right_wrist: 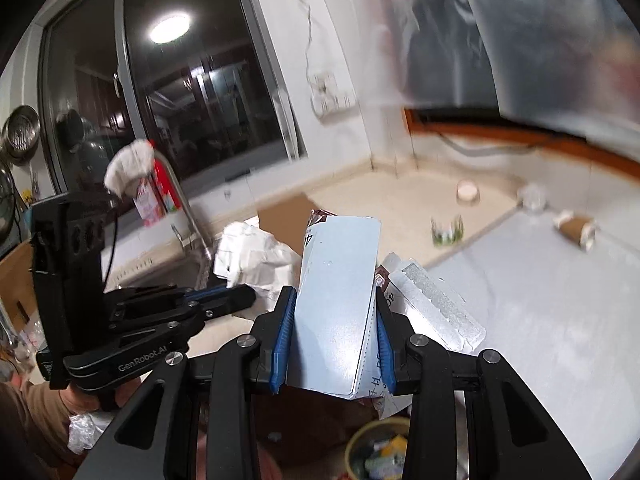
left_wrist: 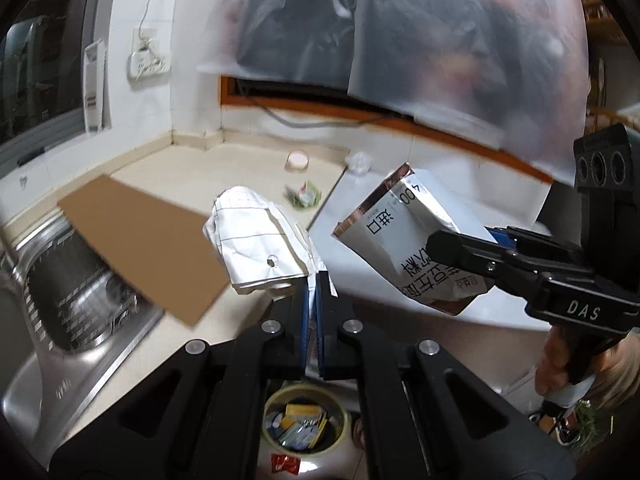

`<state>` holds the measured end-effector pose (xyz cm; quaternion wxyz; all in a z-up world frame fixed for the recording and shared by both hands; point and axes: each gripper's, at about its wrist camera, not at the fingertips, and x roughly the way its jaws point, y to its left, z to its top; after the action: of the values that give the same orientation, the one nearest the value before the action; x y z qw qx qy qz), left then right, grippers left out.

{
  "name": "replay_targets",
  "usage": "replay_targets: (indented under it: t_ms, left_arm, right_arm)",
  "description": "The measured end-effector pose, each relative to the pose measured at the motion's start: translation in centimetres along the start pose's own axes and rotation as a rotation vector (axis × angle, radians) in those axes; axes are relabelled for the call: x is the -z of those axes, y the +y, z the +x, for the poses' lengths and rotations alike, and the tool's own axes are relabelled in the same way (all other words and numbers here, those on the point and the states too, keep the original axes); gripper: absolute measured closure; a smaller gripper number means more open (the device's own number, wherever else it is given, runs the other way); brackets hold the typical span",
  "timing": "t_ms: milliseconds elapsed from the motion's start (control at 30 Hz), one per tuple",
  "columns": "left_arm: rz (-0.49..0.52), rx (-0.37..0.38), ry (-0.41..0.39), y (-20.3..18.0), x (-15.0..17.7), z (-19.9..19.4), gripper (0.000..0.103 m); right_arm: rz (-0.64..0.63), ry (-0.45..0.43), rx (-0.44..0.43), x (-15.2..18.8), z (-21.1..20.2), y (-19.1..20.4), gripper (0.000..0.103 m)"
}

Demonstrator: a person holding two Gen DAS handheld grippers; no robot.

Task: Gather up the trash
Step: 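Lower the tissue and packet toward the floor bin with both tools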

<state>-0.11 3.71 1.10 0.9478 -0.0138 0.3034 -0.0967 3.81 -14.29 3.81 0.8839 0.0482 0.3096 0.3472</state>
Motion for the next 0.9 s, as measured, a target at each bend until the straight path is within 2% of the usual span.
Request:
replay_targets:
  t_ms: [133,367,633,833,900]
  left_arm:
    - [-0.001,-0.004,0.078,-0.3,4.5,1.3,0.102]
    - [-0.039,0.024,0.211,-0.5,10.2,5.3,0.102]
    - [-0.126,0.077,0.304,1.0,15.1,10.1,0.102]
    - [-0.172,0.078,0.383,2.6,17.8,14.9,0.102]
    - [-0.135,0.069,0.393,2.3,17.9,16.3,0.102]
  right_arm:
    - [0.026,0.093,0.013,4.2,2.2,-0.2,0.067]
    - [0.017,0.218,0.035,10.3,6.7,-0.9,0.067]
    - [0.07,0.348,0.065,15.9,12.7,-4.1,0.067]
    - [0.114,0.428,0.097,20.5,17.1,-7.1,0.067]
    - [0.131,0.451,0.099,21.8,18.4,-7.9,0.067]
